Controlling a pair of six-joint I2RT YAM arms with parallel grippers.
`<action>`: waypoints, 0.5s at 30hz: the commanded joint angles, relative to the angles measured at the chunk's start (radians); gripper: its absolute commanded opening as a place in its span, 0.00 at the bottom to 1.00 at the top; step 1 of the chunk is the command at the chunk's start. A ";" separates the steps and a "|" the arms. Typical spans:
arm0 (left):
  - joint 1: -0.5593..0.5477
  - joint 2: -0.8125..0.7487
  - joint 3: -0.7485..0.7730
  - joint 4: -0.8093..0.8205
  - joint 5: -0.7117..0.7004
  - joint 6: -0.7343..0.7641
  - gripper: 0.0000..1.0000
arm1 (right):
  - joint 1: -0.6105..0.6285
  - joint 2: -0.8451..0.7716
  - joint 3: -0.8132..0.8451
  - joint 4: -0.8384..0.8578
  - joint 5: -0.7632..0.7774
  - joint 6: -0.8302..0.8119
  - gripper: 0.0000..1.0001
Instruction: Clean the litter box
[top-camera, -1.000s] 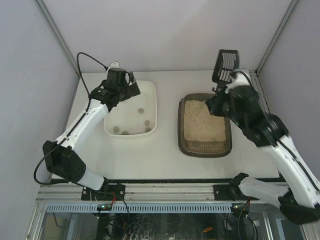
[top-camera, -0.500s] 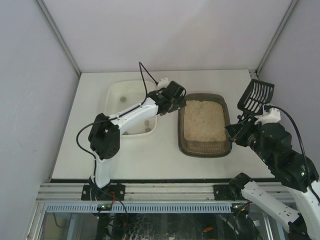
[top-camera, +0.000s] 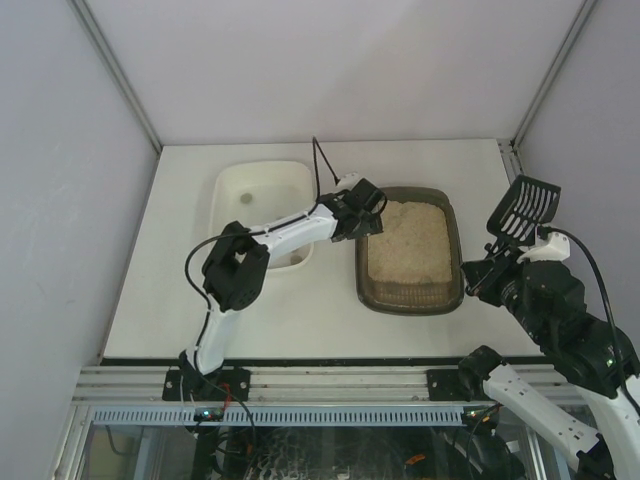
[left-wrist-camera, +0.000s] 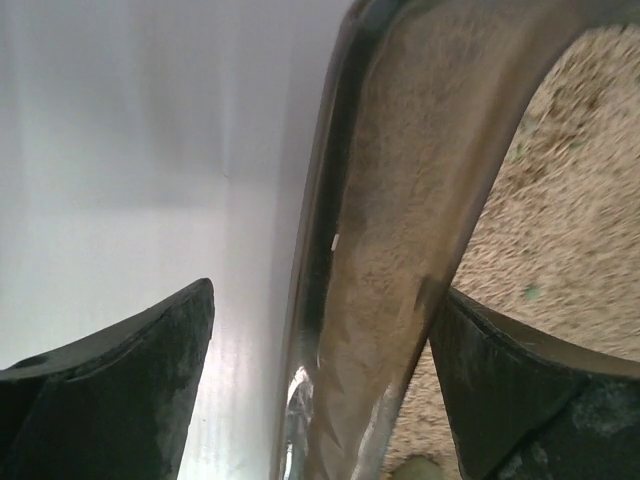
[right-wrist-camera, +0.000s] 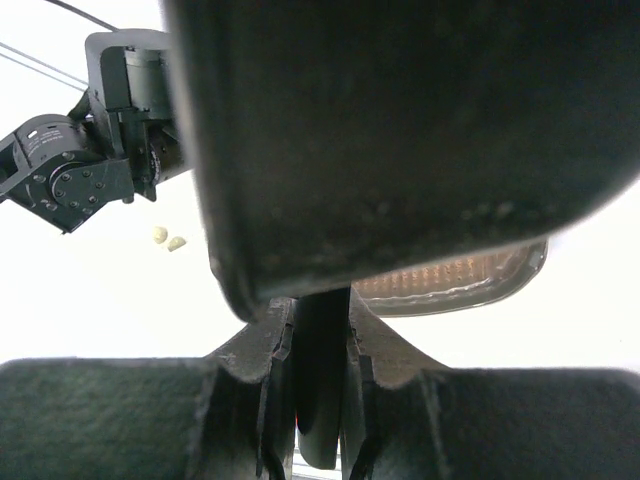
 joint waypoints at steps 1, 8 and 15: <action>-0.018 0.019 0.058 0.048 0.039 0.233 0.89 | -0.003 0.001 -0.006 0.028 0.026 0.001 0.00; -0.017 -0.004 0.056 0.067 0.066 0.542 0.71 | -0.005 0.015 -0.006 0.045 0.037 -0.019 0.00; -0.016 0.041 0.167 -0.007 0.241 0.870 0.20 | -0.012 0.039 -0.006 0.059 0.034 -0.035 0.00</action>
